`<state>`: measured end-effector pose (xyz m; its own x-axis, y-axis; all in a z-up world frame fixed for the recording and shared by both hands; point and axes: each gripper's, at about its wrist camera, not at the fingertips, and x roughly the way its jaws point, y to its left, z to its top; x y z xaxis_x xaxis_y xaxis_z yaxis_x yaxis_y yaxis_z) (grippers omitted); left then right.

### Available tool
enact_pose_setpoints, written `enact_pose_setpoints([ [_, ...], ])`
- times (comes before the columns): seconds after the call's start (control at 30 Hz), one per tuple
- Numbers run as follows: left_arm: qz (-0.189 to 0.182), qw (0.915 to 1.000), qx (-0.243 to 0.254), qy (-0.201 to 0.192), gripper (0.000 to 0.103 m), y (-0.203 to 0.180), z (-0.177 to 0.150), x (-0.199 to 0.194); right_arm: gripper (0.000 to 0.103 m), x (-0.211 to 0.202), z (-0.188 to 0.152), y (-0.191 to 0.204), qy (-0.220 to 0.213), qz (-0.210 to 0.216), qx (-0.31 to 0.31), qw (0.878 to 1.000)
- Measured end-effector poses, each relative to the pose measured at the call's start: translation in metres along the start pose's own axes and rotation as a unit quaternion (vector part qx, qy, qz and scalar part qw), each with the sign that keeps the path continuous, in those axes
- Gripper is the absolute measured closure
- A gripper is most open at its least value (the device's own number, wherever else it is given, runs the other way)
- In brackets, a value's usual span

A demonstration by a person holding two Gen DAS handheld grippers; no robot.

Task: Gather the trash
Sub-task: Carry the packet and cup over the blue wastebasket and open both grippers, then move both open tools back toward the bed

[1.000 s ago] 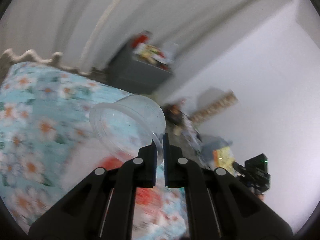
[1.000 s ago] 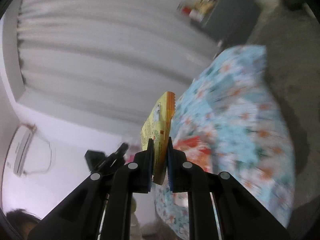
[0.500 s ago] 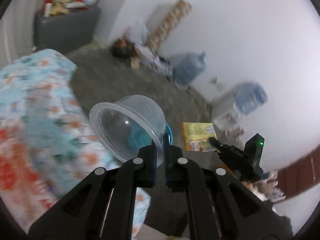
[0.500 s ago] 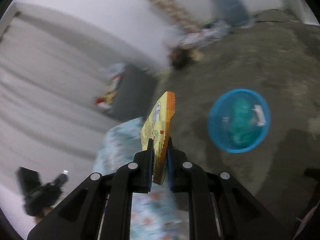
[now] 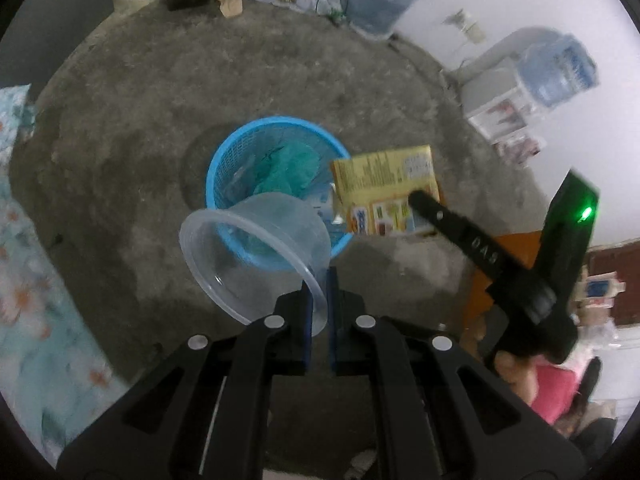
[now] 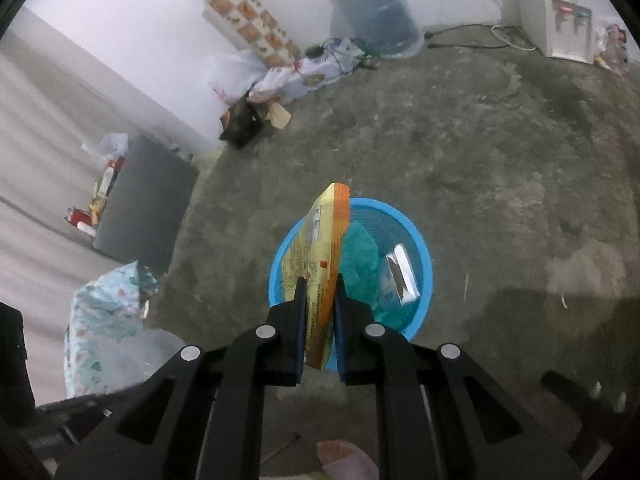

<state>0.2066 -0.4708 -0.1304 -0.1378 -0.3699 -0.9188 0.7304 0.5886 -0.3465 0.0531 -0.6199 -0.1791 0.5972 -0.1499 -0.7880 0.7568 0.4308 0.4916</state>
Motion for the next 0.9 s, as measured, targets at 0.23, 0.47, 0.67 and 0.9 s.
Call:
enact_pose_setpoints([
  [0.23,0.015,0.9991,-0.036,-0.018,0.051,0.023,0.027,0.05,0.04,0.087,0.017,-0.011,0.057,0.003,-0.003,0.998],
  [0.47,0.007,0.9981,-0.048,-0.039,0.05,0.028,0.029,0.03,0.04,0.083,0.003,-0.04,0.054,-0.01,0.05,0.997],
  [0.67,-0.007,0.9957,-0.028,-0.088,0.045,0.011,0.02,-0.029,0.04,0.046,-0.004,-0.027,0.022,0.004,0.059,0.998],
  [0.9,-0.035,0.9827,0.009,-0.182,0.034,0.003,-0.03,-0.139,0.033,-0.028,-0.021,0.047,-0.032,0.038,-0.023,0.998],
])
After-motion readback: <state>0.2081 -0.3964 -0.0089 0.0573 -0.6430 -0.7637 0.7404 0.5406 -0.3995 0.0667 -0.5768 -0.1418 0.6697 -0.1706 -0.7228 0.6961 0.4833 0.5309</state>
